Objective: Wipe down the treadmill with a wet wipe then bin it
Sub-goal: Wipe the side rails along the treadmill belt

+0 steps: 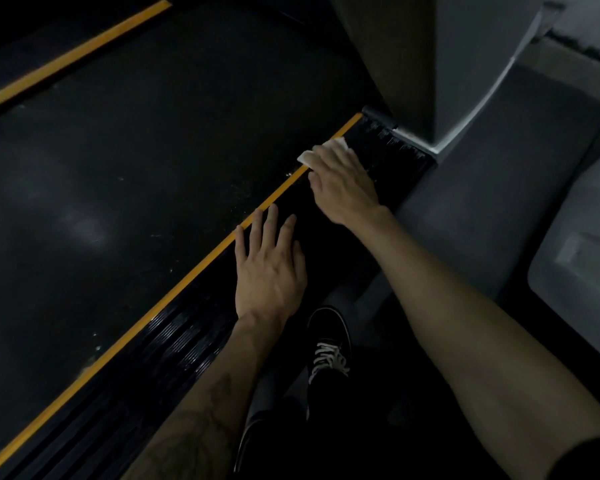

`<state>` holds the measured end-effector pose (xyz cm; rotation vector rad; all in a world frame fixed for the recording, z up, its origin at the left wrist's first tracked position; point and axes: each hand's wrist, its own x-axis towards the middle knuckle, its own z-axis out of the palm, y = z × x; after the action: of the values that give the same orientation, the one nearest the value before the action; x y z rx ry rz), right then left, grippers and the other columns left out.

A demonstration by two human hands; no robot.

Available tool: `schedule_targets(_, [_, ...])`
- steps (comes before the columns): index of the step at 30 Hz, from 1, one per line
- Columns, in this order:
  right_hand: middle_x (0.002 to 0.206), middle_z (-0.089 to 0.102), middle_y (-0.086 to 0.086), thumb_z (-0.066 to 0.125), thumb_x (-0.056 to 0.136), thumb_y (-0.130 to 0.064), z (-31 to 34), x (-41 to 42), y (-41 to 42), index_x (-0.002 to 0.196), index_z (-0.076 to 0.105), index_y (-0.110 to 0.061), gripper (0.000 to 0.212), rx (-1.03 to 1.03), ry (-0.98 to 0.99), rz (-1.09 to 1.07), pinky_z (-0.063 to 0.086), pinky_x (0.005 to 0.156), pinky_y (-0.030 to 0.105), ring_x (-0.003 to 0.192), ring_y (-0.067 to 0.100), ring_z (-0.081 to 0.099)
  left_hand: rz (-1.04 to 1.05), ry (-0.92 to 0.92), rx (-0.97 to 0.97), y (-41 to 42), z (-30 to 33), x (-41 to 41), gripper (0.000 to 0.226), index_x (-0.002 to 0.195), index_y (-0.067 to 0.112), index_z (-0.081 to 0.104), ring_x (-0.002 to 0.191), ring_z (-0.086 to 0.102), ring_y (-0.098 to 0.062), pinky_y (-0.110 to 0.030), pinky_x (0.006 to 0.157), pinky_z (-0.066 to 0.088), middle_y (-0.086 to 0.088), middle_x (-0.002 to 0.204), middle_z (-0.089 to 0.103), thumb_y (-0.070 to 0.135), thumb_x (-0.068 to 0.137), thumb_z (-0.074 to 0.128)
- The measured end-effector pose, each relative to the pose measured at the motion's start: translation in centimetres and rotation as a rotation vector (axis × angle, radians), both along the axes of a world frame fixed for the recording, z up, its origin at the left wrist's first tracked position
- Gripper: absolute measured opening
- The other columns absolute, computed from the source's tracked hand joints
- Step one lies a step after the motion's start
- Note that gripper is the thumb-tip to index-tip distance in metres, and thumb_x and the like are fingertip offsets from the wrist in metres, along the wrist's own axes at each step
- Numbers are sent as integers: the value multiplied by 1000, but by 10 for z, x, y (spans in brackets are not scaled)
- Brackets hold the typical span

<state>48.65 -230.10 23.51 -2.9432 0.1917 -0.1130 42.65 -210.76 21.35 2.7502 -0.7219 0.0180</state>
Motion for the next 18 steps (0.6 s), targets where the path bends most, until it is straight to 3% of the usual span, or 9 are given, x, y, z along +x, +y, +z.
schedule_targets(3, [164, 31, 7, 35, 108, -30, -3, -22, 26, 156, 36, -17, 49, 32, -42, -22, 18, 125, 48, 155, 29, 18, 0, -5, 5, 1, -1, 0, 57, 159, 22, 34, 160, 2, -25, -54, 128, 4, -8, 171, 20, 41, 107, 18])
schedule_targets(7, [163, 34, 7, 35, 109, -29, -2, -15, 22, 154, 39, -17, 46, 2, -29, 98, 17, 125, 46, 155, 26, 20, -2, -12, -2, -1, -1, 0, 58, 158, 21, 35, 160, 3, -25, -53, 128, 5, -8, 170, 20, 41, 107, 18])
schedule_targets(12, [167, 26, 6, 30, 109, -31, -6, -15, 1, 158, 32, -20, 50, 48, -23, -55, 16, 127, 48, 156, 28, 17, -9, 4, -8, 1, 0, 0, 58, 159, 21, 33, 160, 1, -23, -51, 129, 3, -7, 171, 19, 42, 108, 17])
schedule_targets(18, [168, 24, 7, 35, 110, -34, -5, -30, 12, 158, 33, -23, 50, -25, 8, 124, 17, 126, 47, 156, 29, 18, -16, -5, -11, 0, -2, 0, 58, 158, 19, 34, 160, 3, -23, -52, 129, 5, -9, 170, 20, 41, 108, 17])
